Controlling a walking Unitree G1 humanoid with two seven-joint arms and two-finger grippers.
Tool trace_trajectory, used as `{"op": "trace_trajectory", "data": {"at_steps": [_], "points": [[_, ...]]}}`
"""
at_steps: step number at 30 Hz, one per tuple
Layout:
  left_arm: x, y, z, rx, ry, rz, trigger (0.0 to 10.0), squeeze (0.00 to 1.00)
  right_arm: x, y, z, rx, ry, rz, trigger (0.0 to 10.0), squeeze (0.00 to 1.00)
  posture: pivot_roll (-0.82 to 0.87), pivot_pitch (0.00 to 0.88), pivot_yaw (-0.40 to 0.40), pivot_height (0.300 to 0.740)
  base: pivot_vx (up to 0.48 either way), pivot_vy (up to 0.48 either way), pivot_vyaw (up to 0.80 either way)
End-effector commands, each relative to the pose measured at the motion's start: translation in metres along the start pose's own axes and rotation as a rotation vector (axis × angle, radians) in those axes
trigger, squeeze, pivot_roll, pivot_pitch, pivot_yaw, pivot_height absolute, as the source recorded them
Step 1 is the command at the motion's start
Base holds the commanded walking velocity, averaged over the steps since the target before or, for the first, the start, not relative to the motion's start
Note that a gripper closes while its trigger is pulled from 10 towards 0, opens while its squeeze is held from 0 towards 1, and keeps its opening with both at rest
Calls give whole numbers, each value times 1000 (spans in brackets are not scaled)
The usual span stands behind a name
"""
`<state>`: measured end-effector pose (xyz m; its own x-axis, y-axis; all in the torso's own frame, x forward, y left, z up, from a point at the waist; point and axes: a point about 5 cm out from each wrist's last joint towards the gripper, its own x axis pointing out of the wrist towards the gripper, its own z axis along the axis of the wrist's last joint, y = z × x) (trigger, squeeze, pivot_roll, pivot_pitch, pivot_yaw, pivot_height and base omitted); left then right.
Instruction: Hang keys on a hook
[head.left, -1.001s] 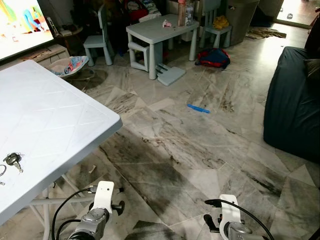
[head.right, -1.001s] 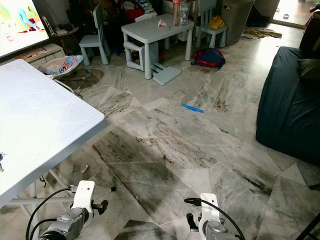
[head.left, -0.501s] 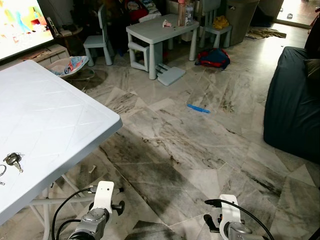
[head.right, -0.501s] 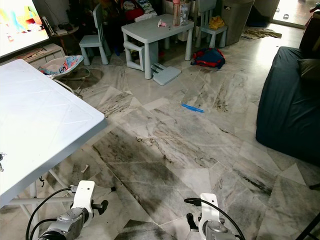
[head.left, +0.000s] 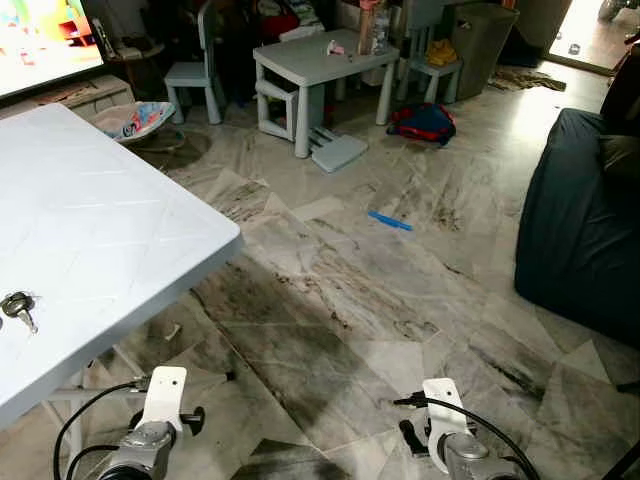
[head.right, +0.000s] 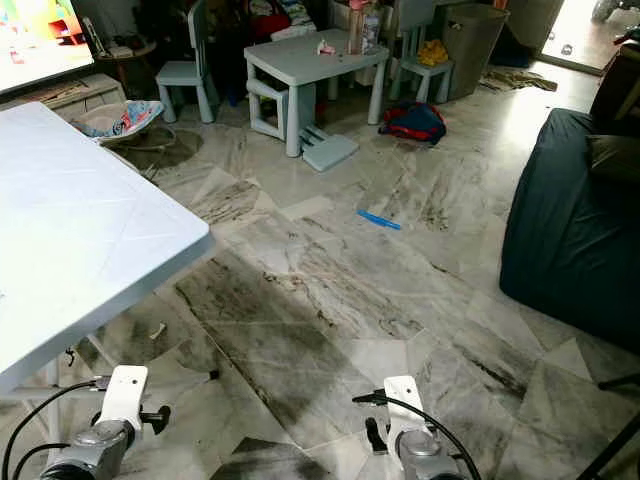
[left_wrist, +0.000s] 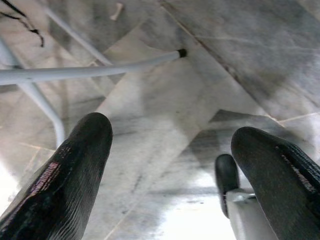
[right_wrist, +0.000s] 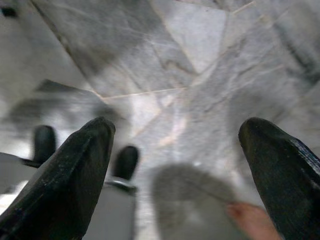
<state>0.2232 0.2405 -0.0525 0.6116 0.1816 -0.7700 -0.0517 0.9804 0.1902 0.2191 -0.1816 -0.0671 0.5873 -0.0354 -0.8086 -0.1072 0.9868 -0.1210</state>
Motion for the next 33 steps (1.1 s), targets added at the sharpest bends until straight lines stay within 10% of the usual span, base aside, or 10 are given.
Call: {"op": "trace_trajectory", "data": {"at_steps": [1, 16, 21, 33], "points": [[0, 0, 1, 1, 5, -3, 10000, 0, 0, 0, 0, -16, 12, -13, 10000, 0, 35, 0, -46, 740, 0, 0, 0], [0, -1, 3, 92, -5, -42, 10000, 0, 2, 34, 14, -2, 17, 48, 10000, 0, 41, 0, -33, 740, 0, 0, 0], [0, -1, 2, 91, -3, -47, 10000, 0, -1, 1, -14, -3, 43, 25, 10000, 0, 43, 0, -32, 740, 0, 0, 0], [0, -2, 2, 99, -1, -50, 10000, 0, -1, 2, -9, -124, 39, 38, 10000, 0, 42, 0, -35, 740, 0, 0, 439]]}}
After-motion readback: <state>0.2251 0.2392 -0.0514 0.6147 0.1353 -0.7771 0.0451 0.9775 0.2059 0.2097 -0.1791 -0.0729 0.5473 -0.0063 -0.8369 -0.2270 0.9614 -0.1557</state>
